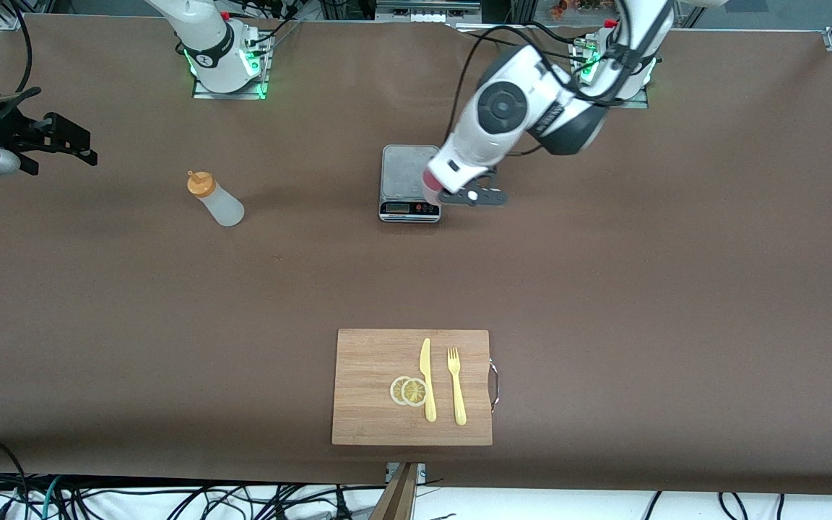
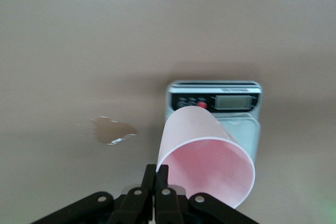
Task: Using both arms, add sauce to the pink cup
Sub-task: 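Lift the pink cup with the left gripper and carry it to the scale, then set the pink cup on the scale and open the left gripper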
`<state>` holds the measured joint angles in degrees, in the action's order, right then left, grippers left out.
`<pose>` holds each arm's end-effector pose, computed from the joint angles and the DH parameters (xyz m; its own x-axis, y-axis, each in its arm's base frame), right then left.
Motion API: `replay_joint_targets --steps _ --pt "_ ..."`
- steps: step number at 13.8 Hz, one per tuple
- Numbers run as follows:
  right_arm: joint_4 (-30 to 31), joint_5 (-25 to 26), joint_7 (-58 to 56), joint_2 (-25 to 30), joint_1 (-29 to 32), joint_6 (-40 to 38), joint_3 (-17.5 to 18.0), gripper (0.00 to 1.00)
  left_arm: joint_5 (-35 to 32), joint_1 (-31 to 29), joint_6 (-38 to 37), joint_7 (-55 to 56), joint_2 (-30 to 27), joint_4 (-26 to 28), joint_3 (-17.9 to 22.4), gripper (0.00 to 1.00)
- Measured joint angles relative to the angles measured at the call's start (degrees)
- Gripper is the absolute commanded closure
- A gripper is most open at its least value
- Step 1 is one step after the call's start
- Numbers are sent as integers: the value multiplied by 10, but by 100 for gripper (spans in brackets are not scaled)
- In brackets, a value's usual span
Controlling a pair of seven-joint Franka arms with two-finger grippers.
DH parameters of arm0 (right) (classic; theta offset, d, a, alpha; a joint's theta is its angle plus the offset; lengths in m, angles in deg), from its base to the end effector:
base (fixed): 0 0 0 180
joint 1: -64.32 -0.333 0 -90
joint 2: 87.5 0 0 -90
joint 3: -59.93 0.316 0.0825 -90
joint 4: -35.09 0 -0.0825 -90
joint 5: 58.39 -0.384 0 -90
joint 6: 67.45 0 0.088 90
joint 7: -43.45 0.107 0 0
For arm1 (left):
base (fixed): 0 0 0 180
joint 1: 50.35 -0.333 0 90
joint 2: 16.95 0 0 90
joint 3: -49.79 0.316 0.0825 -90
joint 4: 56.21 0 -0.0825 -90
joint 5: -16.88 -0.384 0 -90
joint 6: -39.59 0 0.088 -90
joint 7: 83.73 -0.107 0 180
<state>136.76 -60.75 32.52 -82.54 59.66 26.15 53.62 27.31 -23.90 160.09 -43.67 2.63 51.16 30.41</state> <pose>0.5279 -0.0132 0.5802 0.9862 0.1594 -0.0443 0.1567 -0.9858 -0.0599 0.4313 -0.4400 0.3346 0.9685 -0.0035 -0.2490 0.0283 -0.9919 0.1239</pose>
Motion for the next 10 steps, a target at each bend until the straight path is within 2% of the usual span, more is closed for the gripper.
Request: replay_joint_targets --steps 5,6,7,8,9,10 --pt "0 0 -2 -3 -1 -23 2 0 0 18 9 4 45 0 -35 99" --pt "0 0 -3 -4 -1 -24 2 0 0 19 9 4 49 0 -35 72" --pt "0 0 -3 -5 -1 -24 2 0 0 19 10 4 51 0 -35 60" --pt "0 0 -3 -6 -1 -24 2 0 0 19 14 4 53 0 -35 35" --pt "0 0 -3 -6 -1 -25 3 0 0 19 19 3 56 0 -35 0" --pt "0 0 -3 -7 -1 -25 3 0 0 19 23 3 58 0 -35 0"
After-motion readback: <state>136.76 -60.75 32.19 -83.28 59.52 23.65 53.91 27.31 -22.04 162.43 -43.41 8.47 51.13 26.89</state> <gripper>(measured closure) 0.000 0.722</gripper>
